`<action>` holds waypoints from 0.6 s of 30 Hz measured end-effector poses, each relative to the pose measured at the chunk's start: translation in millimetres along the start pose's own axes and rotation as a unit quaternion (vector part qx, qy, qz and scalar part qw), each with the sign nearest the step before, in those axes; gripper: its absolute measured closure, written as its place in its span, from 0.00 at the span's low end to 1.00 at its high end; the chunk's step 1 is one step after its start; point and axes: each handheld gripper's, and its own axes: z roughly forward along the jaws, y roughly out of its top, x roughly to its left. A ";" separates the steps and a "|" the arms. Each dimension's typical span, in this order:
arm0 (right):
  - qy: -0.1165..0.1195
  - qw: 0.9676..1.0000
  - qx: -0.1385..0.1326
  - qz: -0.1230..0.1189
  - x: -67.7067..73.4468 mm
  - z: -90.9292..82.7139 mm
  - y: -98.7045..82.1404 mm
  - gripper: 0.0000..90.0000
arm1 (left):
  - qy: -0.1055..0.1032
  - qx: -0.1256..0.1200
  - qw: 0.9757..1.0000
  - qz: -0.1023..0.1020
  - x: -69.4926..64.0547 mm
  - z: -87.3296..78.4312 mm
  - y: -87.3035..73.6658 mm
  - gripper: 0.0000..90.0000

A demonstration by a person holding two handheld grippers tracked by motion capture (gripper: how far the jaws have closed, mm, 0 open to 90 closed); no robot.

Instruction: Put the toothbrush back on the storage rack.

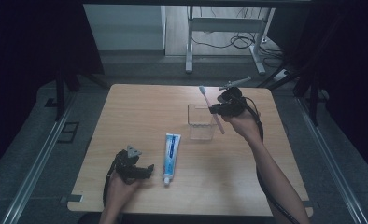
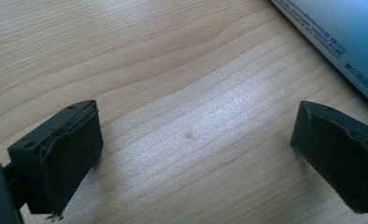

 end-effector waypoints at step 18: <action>-0.001 0.999 -0.038 0.010 0.8 18.2 19.7 0.87 | 0.000 -0.001 1.000 -0.001 -0.1 0.1 0.0 0.02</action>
